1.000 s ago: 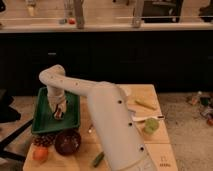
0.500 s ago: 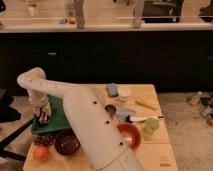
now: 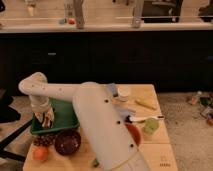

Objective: Wipe tray with eraser

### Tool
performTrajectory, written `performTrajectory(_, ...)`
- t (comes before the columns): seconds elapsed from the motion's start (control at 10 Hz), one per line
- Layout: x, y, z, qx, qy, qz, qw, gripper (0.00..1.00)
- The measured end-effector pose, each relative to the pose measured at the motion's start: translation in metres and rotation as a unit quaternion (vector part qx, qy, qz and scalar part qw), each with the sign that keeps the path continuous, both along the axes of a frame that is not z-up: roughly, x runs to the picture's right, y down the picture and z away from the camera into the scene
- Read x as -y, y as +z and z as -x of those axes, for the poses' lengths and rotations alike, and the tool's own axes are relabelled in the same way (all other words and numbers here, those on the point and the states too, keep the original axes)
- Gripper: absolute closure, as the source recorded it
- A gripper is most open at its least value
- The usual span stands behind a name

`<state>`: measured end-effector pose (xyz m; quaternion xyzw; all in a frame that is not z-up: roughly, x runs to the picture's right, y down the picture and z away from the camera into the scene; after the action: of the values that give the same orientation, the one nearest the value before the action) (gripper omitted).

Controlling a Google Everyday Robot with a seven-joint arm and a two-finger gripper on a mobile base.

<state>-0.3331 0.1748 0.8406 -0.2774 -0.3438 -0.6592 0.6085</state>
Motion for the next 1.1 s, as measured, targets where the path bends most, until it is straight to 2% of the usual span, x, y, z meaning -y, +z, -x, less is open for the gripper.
performTrajectory(0.2, 0.002, -0.004, -0.034, -0.019, 0.019, -0.008, 0.9996, 1.00)
performTrajectory(0.4, 0.012, 0.000, -0.048, -0.034, 0.034, -0.015, 0.9987, 1.00)
performTrajectory(0.6, 0.024, 0.009, -0.049, -0.042, 0.046, -0.020, 0.9979, 1.00)
performTrajectory(0.8, 0.031, 0.018, -0.049, -0.047, 0.046, -0.020, 0.9976, 1.00)
performTrajectory(1.1, 0.039, 0.029, -0.022, -0.037, 0.028, -0.025, 0.9986, 1.00)
